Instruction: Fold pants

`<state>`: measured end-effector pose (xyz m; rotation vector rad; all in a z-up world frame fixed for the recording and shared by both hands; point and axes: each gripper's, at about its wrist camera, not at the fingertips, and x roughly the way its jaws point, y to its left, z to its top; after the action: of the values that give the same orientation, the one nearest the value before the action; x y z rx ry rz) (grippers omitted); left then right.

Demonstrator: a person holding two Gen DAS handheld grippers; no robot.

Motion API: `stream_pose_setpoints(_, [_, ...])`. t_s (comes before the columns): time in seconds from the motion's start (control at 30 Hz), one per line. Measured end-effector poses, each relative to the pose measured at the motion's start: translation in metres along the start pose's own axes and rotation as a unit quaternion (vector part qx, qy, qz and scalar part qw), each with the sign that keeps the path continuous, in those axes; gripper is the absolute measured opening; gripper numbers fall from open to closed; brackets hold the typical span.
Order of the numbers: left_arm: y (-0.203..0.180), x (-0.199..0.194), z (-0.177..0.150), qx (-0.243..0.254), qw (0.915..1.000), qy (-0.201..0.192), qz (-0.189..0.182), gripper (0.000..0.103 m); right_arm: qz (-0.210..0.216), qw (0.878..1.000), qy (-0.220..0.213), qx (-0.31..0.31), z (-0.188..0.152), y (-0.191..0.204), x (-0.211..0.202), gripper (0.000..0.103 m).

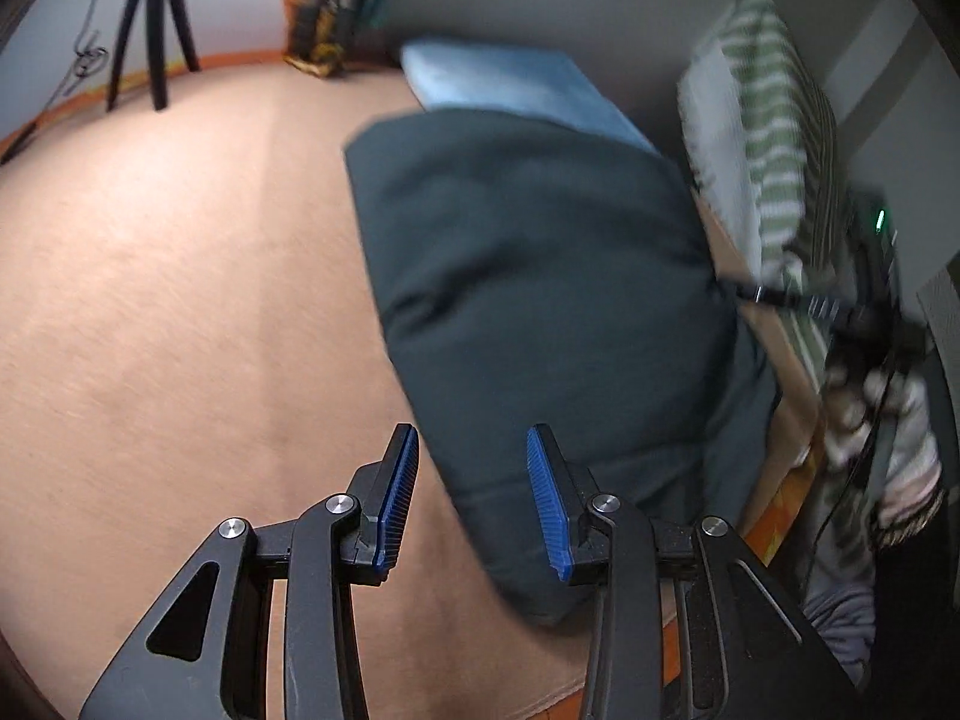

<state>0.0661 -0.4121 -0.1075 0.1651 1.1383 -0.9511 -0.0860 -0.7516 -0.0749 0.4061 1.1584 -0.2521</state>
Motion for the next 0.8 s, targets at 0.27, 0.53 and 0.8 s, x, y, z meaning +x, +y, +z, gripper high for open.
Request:
stream_pose_setpoints(0.27, [0.004,-0.011,0.001,-0.005,0.9996,-0.026,0.009,0.036,0.055,0.992,-0.111,-0.012,0.004,0.007,-0.033,0.071])
stream_pose_setpoints(0.53, [0.041,-0.004,0.022,-0.066,0.9968,-0.045,0.002,0.036,0.108,0.993,-0.050,-0.001,0.016,0.011,0.007,0.083])
stream_pose_setpoints(0.8, [0.059,0.025,0.044,-0.109,0.9933,-0.026,-0.028,0.039,0.146,0.989,0.005,0.032,0.026,-0.004,0.044,0.090])
